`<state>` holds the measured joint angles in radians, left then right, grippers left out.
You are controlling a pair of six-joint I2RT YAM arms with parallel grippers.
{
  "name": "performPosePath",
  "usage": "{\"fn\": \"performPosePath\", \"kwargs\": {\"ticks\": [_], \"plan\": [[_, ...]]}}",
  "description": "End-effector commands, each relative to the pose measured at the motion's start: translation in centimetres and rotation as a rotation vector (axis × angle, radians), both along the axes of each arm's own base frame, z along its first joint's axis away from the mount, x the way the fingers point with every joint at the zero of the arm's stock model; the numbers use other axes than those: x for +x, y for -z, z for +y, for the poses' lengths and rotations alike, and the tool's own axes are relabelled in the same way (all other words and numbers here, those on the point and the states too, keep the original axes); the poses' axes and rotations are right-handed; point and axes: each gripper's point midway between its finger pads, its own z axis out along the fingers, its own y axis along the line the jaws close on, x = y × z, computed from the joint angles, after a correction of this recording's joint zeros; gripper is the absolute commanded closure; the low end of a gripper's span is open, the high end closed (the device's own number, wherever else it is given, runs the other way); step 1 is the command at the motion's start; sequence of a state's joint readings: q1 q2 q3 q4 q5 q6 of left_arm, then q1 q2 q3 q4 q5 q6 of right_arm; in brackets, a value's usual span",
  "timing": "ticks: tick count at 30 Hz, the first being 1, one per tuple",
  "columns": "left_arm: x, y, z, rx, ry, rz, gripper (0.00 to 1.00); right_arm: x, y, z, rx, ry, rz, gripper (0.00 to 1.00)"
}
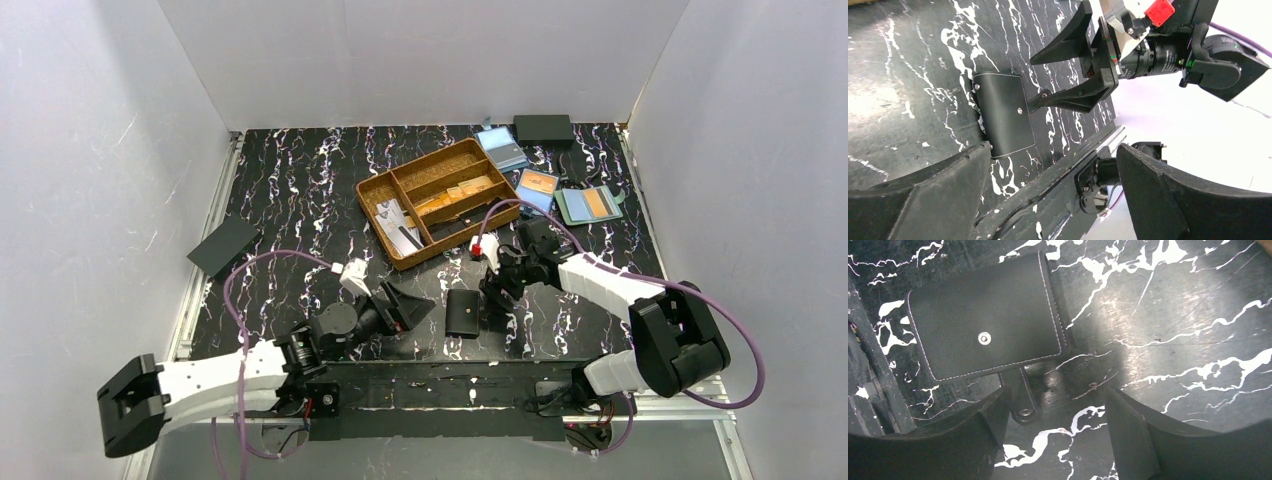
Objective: Take the credit cards out of the card holder
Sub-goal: Open the card holder at the center of the board.
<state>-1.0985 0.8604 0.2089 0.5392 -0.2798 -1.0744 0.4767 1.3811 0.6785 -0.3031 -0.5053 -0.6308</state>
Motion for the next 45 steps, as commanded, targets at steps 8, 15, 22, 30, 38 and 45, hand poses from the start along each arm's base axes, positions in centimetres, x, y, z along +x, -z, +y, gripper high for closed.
{"fn": "performPosePath", "kwargs": {"ticks": [8,15,22,30,38,45], "plan": [[-1.1,2.3,4.0,0.110,-0.015,-0.054,0.02,0.9,-3.5,0.5,0.077,-0.019,-0.012,0.12],[-1.9,1.1,2.7,0.134,0.087,-0.093,0.02,0.7,-4.3,0.4,0.096,-0.043,-0.014,0.06],[-2.0,1.4,0.4,0.226,0.175,-0.071,0.02,0.7,-4.4,0.2,0.102,-0.043,-0.015,0.05],[-1.9,2.1,-1.3,0.322,0.252,-0.083,0.02,0.8,-4.5,0.2,0.103,-0.045,-0.014,0.04],[-1.8,2.5,-1.7,0.340,0.262,-0.075,0.02,0.8,-4.5,0.2,0.104,-0.045,-0.012,0.03],[-2.1,3.3,-1.5,0.351,0.264,-0.057,0.02,0.7,-4.4,0.2,0.104,-0.049,-0.009,0.03]]}}
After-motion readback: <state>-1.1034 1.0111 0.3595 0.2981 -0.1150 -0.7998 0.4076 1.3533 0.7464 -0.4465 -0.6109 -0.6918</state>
